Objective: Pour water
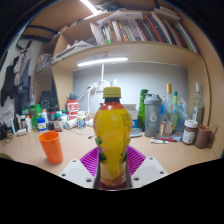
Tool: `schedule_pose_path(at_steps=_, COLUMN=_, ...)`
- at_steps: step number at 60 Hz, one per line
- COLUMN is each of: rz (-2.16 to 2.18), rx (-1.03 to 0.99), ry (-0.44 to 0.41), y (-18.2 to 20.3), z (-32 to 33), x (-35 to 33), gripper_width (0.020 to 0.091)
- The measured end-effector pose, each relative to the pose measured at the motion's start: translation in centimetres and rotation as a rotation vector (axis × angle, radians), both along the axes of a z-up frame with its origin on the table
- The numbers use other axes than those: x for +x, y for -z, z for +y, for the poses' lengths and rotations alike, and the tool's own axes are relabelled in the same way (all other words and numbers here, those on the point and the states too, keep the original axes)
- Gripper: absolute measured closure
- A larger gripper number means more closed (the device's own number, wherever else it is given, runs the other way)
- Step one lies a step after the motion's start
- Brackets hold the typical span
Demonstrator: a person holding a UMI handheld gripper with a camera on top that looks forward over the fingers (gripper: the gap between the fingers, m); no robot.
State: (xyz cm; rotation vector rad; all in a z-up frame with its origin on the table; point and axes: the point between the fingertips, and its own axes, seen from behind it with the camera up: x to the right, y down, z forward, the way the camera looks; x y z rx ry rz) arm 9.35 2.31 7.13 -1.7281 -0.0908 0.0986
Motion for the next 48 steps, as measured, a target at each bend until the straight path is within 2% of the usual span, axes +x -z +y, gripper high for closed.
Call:
schedule_pose_path(at_steps=8, rz=-0.006, rx=-0.018, ry=0.010, y=0.0, z=-0.3, x=0.3, gripper_width=0.0554)
schedule_pose_path(at_steps=14, rz=-0.027, rx=-0.037, ry=0.040, y=0.2, z=-1.2, x=1.2, gripper_width=0.0245)
schedule_pose_path(at_steps=20, rz=-0.046, rx=-0.030, ry=0.050, y=0.2, z=-2.8, x=1.8, gripper_width=0.0254)
schedule_pose_path(at_steps=27, rz=-0.054, rx=-0.039, ry=0.018, y=0.0, z=-6.1, x=1.4, gripper_width=0.0252)
schedule_pose_path(at_steps=48, rz=0.000, rx=0.027, ry=-0.008, y=-1.9, z=-20.6, x=1.1, gripper_width=0.0254)
